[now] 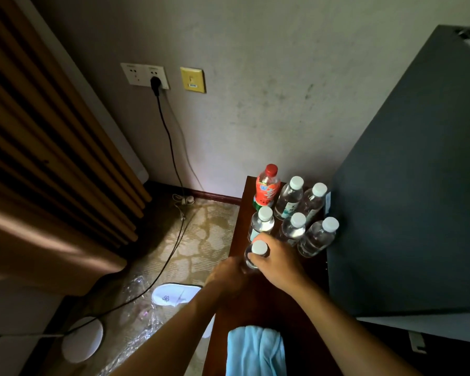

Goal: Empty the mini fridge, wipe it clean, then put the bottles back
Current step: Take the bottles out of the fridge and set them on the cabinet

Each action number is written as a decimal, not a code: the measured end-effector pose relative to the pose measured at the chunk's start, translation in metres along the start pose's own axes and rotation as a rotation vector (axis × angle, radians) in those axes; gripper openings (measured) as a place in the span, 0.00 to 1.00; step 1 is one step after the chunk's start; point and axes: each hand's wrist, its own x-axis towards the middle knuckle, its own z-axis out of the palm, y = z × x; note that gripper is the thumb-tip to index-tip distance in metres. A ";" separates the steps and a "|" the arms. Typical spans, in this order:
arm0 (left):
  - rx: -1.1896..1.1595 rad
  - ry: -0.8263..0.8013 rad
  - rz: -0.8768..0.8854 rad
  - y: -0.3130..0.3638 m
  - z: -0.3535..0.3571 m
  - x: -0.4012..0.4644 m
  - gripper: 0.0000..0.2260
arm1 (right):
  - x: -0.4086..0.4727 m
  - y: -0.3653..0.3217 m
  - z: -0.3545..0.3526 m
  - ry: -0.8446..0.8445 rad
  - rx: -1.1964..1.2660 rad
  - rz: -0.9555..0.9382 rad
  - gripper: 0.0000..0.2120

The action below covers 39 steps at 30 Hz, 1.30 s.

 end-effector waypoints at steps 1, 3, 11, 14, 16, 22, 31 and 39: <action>0.005 -0.002 0.002 0.000 0.000 0.001 0.11 | 0.001 0.001 -0.001 -0.004 -0.001 -0.003 0.10; 0.025 0.001 0.001 0.002 0.001 0.001 0.13 | 0.001 0.003 -0.001 -0.018 -0.008 -0.001 0.09; -0.014 0.020 -0.022 0.006 0.002 -0.010 0.10 | -0.010 0.009 0.000 -0.022 0.056 0.042 0.16; -0.028 0.041 -0.013 0.009 0.002 -0.017 0.07 | -0.019 0.011 -0.005 -0.017 0.032 0.074 0.22; -0.005 0.047 0.013 0.013 0.002 -0.024 0.07 | -0.027 0.013 -0.008 -0.014 0.031 0.103 0.21; 0.017 -0.005 0.046 0.030 0.016 -0.052 0.09 | -0.062 0.026 -0.021 0.068 0.077 0.152 0.13; 0.051 -0.119 0.100 0.078 0.070 -0.080 0.07 | -0.132 0.078 -0.043 0.160 0.126 0.278 0.07; 0.042 -0.206 0.179 0.142 0.126 -0.090 0.11 | -0.181 0.134 -0.095 0.200 0.225 0.411 0.07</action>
